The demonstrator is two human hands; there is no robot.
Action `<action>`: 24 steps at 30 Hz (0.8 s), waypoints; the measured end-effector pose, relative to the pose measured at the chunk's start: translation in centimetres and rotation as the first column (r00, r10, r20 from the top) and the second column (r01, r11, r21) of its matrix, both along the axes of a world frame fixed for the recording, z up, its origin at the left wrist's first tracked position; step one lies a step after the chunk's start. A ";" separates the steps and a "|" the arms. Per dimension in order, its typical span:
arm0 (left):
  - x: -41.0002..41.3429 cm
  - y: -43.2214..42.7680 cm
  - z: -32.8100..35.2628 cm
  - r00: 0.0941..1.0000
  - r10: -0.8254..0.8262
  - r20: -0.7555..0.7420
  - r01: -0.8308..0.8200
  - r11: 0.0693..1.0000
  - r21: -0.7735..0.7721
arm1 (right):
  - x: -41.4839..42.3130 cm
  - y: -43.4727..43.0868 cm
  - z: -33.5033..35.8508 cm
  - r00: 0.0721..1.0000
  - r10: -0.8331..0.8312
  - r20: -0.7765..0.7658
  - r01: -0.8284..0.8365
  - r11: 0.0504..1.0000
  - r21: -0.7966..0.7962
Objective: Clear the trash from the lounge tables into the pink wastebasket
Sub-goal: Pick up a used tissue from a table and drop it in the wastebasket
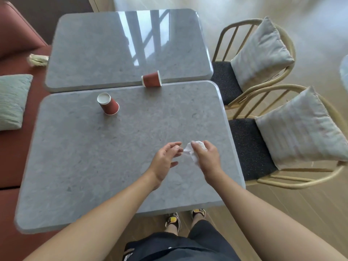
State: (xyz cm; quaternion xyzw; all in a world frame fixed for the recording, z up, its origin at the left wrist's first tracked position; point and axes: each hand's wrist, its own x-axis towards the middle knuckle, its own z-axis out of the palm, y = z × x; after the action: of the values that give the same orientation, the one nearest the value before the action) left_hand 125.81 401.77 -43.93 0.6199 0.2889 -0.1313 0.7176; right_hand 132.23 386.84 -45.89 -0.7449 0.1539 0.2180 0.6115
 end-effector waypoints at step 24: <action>7.2 -31.9 9.9 0.658 -0.591 0.467 0.547 0.801 0.244 | -2.2 -31.7 10.3 0.665 -0.747 0.003 0.683 0.609 0.404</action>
State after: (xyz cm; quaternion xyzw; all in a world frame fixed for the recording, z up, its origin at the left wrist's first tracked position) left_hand 133.06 369.84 -34.07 0.7190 -0.1200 -0.1644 0.6646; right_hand 130.05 355.16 -35.62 -0.5073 0.3422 -0.0854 0.7863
